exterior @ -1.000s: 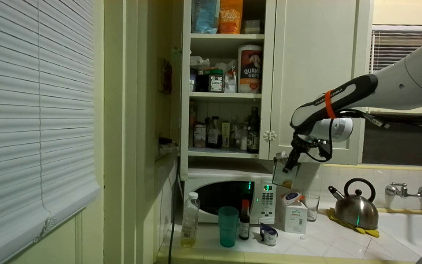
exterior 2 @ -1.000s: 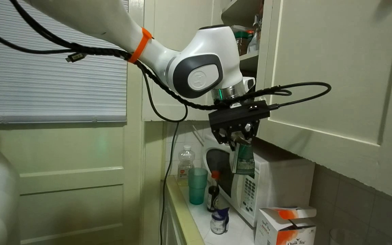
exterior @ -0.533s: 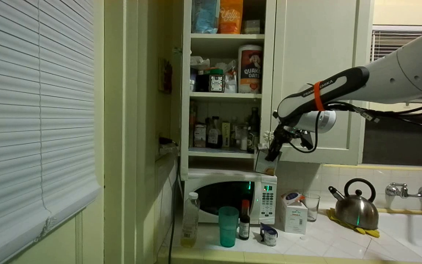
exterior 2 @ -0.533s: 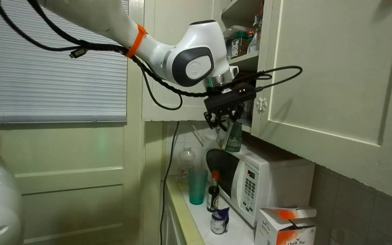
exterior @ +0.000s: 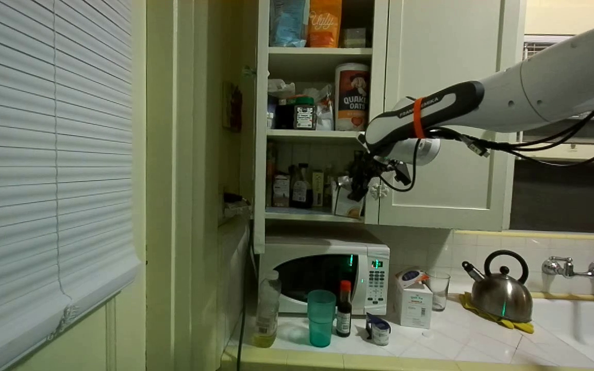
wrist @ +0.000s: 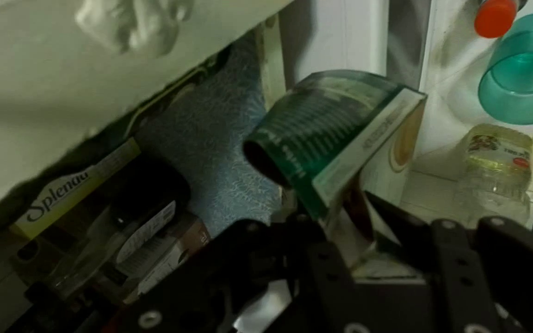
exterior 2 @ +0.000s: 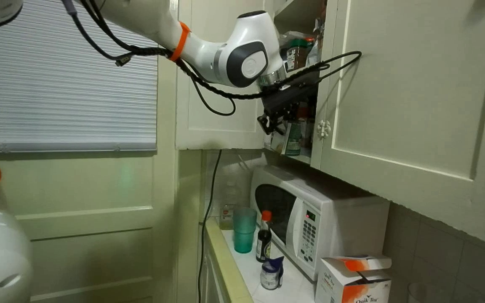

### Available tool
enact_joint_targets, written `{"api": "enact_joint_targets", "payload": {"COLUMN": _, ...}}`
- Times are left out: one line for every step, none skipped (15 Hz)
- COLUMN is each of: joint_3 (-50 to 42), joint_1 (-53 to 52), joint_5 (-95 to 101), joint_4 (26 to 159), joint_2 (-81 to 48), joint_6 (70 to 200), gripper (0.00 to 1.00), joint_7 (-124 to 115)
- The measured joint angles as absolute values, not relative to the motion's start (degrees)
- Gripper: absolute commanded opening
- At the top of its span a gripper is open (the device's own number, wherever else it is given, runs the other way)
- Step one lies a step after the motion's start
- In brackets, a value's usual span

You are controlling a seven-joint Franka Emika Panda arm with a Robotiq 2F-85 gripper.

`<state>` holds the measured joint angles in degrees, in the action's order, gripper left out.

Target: Move the box from the counter to the open cabinet

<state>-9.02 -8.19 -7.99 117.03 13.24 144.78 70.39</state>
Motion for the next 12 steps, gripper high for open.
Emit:
{"api": "enact_joint_targets", "payload": {"joint_3": -8.8, "joint_1": -8.2, "joint_5": -8.0, "joint_4": 115.2, "joint_2": 12.0, "joint_6": 144.5, "gripper": 0.27, "joint_7": 70.7}}
{"api": "enact_joint_targets", "payload": {"joint_3": -8.5, "joint_1": -8.2, "joint_5": -8.1, "joint_4": 113.3, "joint_2": 10.7, "joint_6": 144.5, "gripper": 0.19, "joint_7": 70.8}}
{"api": "enact_joint_targets", "payload": {"joint_3": -8.2, "joint_1": -8.1, "joint_5": -8.1, "joint_4": 111.5, "joint_2": 9.4, "joint_6": 144.5, "gripper": 0.17, "joint_7": 70.8}}
{"api": "enact_joint_targets", "payload": {"joint_3": -7.7, "joint_1": -7.9, "joint_5": -8.1, "joint_4": 109.9, "joint_2": 8.2, "joint_6": 144.5, "gripper": 0.24, "joint_7": 70.7}}
{"api": "enact_joint_targets", "payload": {"joint_3": -7.2, "joint_1": -7.6, "joint_5": -8.1, "joint_4": 108.4, "joint_2": 7.0, "joint_6": 144.5, "gripper": 0.19, "joint_7": 69.9}}
{"api": "enact_joint_targets", "payload": {"joint_3": -6.7, "joint_1": -7.1, "joint_5": -7.9, "joint_4": 107.1, "joint_2": 5.9, "joint_6": 144.6, "gripper": 0.31, "joint_7": 68.6}}
{"api": "enact_joint_targets", "payload": {"joint_3": -6.0, "joint_1": -6.5, "joint_5": -7.2, "joint_4": 106.1, "joint_2": 4.9, "joint_6": 145.0, "gripper": 0.26, "joint_7": 66.3}}
{"api": "enact_joint_targets", "payload": {"joint_3": -5.4, "joint_1": -5.9, "joint_5": -6.7, "joint_4": 105.1, "joint_2": 3.8, "joint_6": 146.0, "gripper": 0.31, "joint_7": 63.6}}
{"api": "enact_joint_targets", "payload": {"joint_3": -4.8, "joint_1": -5.3, "joint_5": -4.9, "joint_4": 104.2, "joint_2": 2.8, "joint_6": 147.5, "gripper": 0.32, "joint_7": 60.3}}
{"api": "enact_joint_targets", "payload": {"joint_3": -4.2, "joint_1": -4.7, "joint_5": -2.4, "joint_4": 103.3, "joint_2": 1.6, "joint_6": 149.1, "gripper": 0.33, "joint_7": 56.2}}
{"api": "enact_joint_targets", "payload": {"joint_3": -3.8, "joint_1": -4.1, "joint_5": 0.9, "joint_4": 102.3, "joint_2": 0.3, "joint_6": 150.7, "gripper": 0.47, "joint_7": 51.8}}
{"api": "enact_joint_targets", "payload": {"joint_3": -3.6, "joint_1": -3.6, "joint_5": 4.6, "joint_4": 101.2, "joint_2": -1.1, "joint_6": 152.1, "gripper": 0.33, "joint_7": 47.1}}
